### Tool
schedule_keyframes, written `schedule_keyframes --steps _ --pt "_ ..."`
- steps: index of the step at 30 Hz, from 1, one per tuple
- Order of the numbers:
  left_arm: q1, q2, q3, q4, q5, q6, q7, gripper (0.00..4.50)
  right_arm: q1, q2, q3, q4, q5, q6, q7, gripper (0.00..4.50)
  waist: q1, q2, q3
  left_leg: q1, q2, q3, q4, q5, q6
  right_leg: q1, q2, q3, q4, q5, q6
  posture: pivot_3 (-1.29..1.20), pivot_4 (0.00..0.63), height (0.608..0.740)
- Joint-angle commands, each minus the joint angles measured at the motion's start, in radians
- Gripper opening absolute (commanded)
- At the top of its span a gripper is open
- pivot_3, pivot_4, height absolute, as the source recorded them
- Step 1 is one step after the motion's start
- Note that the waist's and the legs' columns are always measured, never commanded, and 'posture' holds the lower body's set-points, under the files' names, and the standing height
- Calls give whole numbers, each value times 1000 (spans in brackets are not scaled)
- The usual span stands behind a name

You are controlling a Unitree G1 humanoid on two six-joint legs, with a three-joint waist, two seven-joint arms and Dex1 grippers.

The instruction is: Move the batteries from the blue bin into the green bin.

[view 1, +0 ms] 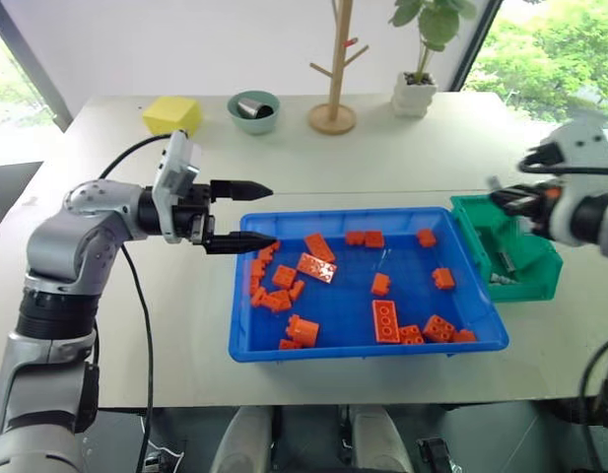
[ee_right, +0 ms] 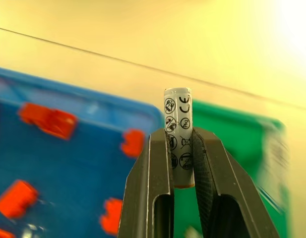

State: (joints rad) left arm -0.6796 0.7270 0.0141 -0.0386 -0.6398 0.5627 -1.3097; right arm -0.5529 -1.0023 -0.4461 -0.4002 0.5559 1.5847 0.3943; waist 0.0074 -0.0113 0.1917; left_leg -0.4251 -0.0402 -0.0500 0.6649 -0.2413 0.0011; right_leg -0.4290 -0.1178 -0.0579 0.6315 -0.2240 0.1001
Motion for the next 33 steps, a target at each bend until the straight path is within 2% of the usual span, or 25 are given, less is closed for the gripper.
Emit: schedule_keyframes --steps 1,2,5,9,15,17,20,25,29,33 --pt "-24 6 9 4 5 -13 -12 4500 40 3 -64 43 -27 -47 13 37 -2 0 0 0 0 1 0 0 0 0 0 0 0 0 0 0 150 702" --pt "-28 5 9 7 6 -13 -14 4500 55 16 -68 49 -27 -57 16 1054 -4 0 0 1 0 1 0 0 0 0 0 0 0 0 0 0 150 702" --pt "-38 5 6 19 11 -16 -22 4500 54 71 -81 75 -26 -70 11 2465 -8 0 0 1 1 2 0 0 0 0 0 1 1 0 0 0 150 702" --pt "-56 0 2 35 20 -18 -30 4500 59 74 -56 102 -48 -123 8 4436 -2 1 0 1 1 1 0 0 0 0 0 1 1 0 0 0 150 702" --pt "-38 -5 6 6 15 -4 -19 4500 109 -7 -64 160 -76 -283 73 4475 5 1 0 0 0 1 0 0 0 0 0 1 0 0 0 0 150 702" --pt "-19 6 10 2 16 -4 -24 4500 185 -59 -61 149 -63 -392 192 4475 4 1 0 0 0 1 0 0 0 0 0 1 0 0 0 0 150 702" --pt "0 32 20 17 22 -4 -40 4500 376 -125 -109 110 -56 -613 448 4475 4 1 0 0 0 1 0 0 0 0 1 1 0 0 0 0 150 702" --pt "30 84 35 28 18 -5 -68 4500 624 -136 -240 171 -122 -970 736 4475 4 1 0 1 1 2 1 0 1 1 1 1 0 0 1 0 150 702" --pt "58 126 52 28 4 5 -93 4500 737 -128 -353 209 -87 -1018 893 4475 4 0 0 3 1 2 0 0 1 2 0 1 0 -1 0 0 150 702" --pt "74 145 66 30 -1 3 -100 4500 782 -121 -407 180 -55 -1002 953 4475 4 0 0 3 1 2 0 -1 0 2 0 1 0 -1 0 0 150 702"
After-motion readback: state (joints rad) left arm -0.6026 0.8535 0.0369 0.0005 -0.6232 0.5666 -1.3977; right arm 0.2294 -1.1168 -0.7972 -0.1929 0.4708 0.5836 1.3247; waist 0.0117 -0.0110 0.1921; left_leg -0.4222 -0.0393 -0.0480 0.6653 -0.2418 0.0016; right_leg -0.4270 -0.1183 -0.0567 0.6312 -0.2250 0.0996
